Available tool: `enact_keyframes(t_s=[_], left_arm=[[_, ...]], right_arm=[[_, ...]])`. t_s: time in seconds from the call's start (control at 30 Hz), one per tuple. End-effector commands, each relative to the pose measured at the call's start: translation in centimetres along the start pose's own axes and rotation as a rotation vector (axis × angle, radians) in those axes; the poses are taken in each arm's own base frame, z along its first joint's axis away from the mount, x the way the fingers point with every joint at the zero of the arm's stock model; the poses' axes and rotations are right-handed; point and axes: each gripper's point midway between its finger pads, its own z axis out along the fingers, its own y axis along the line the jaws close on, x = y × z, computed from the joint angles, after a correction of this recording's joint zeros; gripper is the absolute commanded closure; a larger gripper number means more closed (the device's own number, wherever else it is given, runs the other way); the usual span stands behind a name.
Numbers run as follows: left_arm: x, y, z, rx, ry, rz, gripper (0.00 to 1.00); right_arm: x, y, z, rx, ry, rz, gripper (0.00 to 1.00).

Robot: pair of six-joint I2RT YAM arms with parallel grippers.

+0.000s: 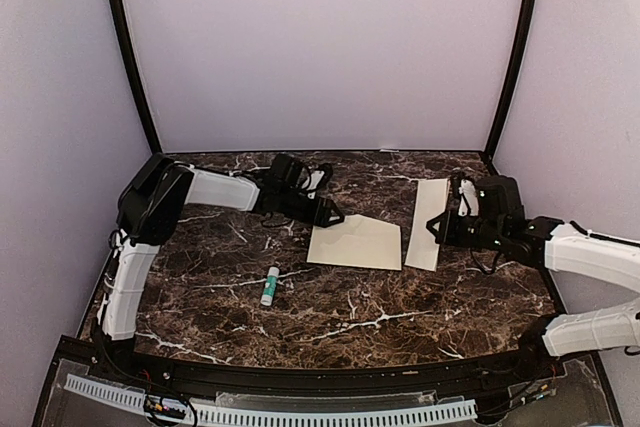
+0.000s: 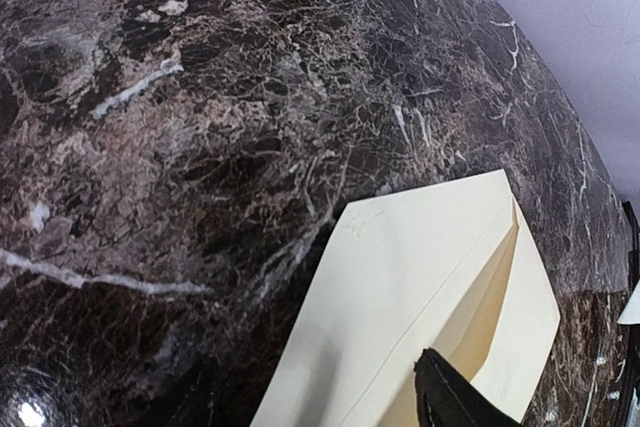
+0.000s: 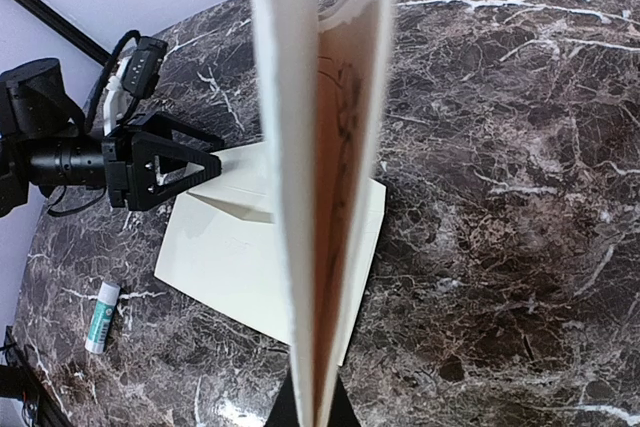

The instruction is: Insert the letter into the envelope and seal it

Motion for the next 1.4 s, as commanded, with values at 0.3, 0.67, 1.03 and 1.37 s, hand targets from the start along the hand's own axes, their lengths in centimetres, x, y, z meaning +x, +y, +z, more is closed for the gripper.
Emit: enact_keyframes(t_s=[0.3, 0.67, 1.03, 1.37], left_arm=[[6.0, -1.0, -2.9, 0.032, 0.064, -0.149, 0.39], [7.4, -0.7, -3.2, 0.010, 0.087, -0.221, 0.44], [8.7, -1.5, -3.1, 0.055, 0.131, -0.261, 0.62], [8.7, -2.8, -2.8, 0.145, 0.139, -0.287, 0.74]], right_arm=[[0.4, 0.6, 0.0, -0.038, -0.012, 0.014, 1.00], [1.7, -0.1, 1.7, -0.028, 0.012, 0.026, 1.00], [3.4, -0.9, 4.4, -0.009, 0.059, 0.021, 1.00], [4.1, -1.7, 4.9, 0.013, 0.062, 0.018, 1.00]])
